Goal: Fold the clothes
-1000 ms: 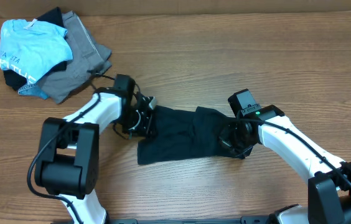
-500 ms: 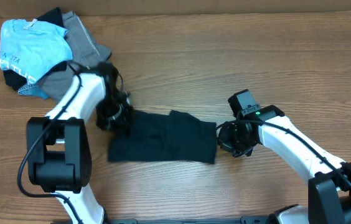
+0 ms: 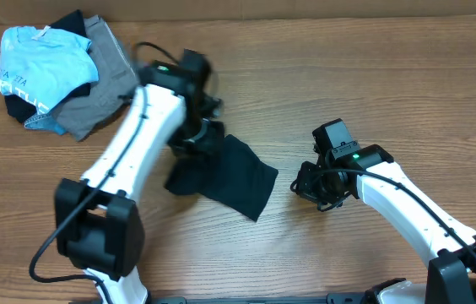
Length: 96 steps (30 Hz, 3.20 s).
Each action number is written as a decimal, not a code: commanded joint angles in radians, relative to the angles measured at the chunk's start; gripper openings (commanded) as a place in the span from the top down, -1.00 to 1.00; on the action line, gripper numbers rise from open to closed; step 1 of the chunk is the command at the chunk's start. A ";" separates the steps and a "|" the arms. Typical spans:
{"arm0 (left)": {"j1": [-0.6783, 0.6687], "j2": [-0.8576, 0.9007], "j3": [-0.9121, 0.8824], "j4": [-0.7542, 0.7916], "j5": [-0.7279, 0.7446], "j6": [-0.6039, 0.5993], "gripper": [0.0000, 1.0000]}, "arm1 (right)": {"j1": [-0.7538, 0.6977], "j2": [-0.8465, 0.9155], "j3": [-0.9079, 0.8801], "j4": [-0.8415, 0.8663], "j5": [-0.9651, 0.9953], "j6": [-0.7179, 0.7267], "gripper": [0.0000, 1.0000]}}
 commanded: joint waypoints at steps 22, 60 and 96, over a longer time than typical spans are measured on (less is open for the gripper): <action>-0.165 0.040 0.009 -0.031 -0.193 -0.122 -0.15 | 0.001 -0.019 0.022 -0.007 0.011 -0.006 0.32; -0.178 0.169 0.012 0.189 0.362 0.018 0.87 | 0.001 -0.019 0.022 -0.002 0.022 -0.006 0.26; -0.156 0.168 -0.037 0.238 0.583 0.106 0.92 | 0.001 -0.019 0.024 0.000 0.035 0.017 0.18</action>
